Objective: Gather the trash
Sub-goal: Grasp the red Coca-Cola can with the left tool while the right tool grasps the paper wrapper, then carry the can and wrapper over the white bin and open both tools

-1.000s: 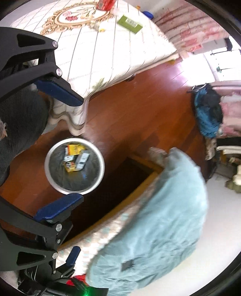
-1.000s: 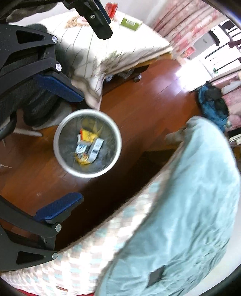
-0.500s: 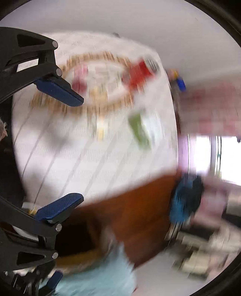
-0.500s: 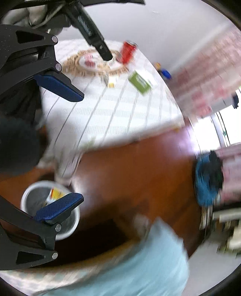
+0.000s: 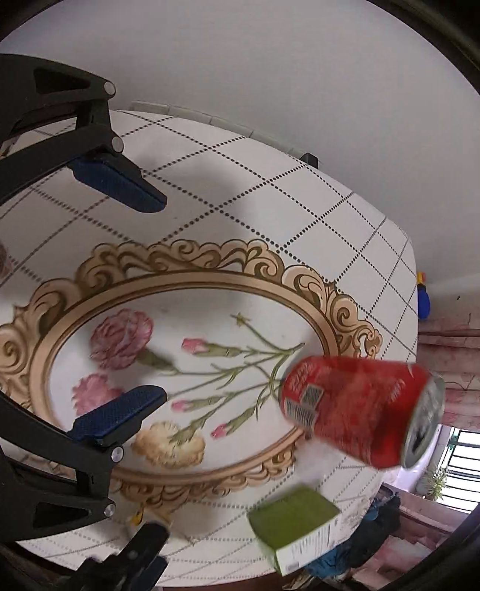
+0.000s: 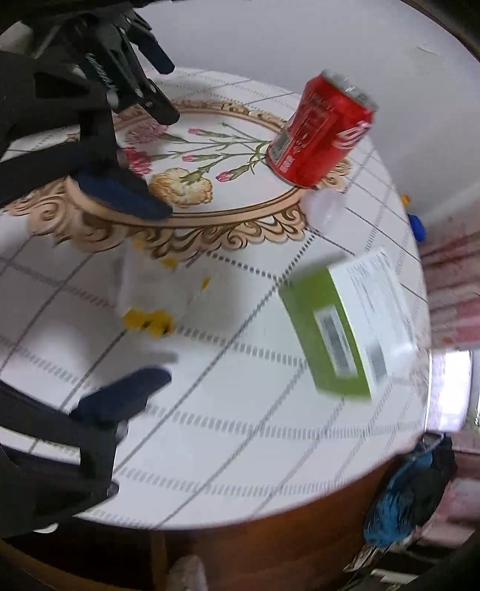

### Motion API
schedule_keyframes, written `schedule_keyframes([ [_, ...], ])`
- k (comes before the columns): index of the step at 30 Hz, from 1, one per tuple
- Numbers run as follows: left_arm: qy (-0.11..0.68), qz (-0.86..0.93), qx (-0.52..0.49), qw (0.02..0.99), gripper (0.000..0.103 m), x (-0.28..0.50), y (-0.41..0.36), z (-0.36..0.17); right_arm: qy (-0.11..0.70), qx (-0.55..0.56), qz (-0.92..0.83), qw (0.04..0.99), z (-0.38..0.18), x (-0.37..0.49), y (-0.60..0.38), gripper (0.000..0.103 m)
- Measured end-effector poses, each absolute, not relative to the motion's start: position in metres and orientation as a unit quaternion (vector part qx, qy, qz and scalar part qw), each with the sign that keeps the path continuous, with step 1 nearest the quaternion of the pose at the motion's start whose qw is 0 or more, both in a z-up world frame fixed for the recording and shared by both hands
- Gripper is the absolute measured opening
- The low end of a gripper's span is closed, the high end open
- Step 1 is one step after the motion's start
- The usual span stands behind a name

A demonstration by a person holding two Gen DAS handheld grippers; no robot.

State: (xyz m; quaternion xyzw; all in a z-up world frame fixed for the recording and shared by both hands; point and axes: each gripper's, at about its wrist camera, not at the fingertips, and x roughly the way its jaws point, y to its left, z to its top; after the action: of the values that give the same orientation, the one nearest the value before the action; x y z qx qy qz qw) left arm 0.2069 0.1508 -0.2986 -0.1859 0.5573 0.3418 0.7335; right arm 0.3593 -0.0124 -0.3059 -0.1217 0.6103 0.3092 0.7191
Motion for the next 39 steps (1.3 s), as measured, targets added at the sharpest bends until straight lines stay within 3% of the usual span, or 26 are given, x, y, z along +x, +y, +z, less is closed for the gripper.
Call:
schedule_keyframes([
  [1,0.557,0.339,-0.186,0.735,0.096,0.209,0.153,-0.3,0.613,-0.129,0.311,0.715,-0.312,0.359,-0.006,0.061],
  [4,0.553,0.329,-0.181,0.744,0.096,0.219,0.155,-0.297,0.595,-0.163,0.311,0.723,-0.317,0.353,0.005,0.048],
  [19,0.52,0.298,-0.15,0.787,0.096,0.319,0.175,-0.273,0.594,-0.119,0.272,0.748,-0.304,0.417,-0.029,0.047],
  [25,0.493,0.295,-0.154,0.804,0.094,0.324,0.179,-0.265,0.59,-0.116,0.275,0.75,-0.298,0.426,-0.025,0.047],
  [26,0.484,0.296,-0.153,0.809,0.09,0.322,0.179,-0.262,0.59,-0.116,0.275,0.751,-0.298,0.422,-0.022,0.047],
  [27,0.478,0.296,-0.151,0.813,0.068,0.321,0.179,-0.26,0.589,-0.117,0.275,0.751,-0.297,0.421,-0.02,0.047],
  [28,0.476,0.297,-0.15,0.814,0.063,0.32,0.179,-0.258,0.588,-0.117,0.276,0.751,-0.297,0.42,-0.019,0.048],
  [39,0.466,0.278,-0.119,0.831,0.063,0.296,0.15,-0.232,0.574,-0.12,0.269,0.764,-0.281,0.403,-0.031,0.048],
])
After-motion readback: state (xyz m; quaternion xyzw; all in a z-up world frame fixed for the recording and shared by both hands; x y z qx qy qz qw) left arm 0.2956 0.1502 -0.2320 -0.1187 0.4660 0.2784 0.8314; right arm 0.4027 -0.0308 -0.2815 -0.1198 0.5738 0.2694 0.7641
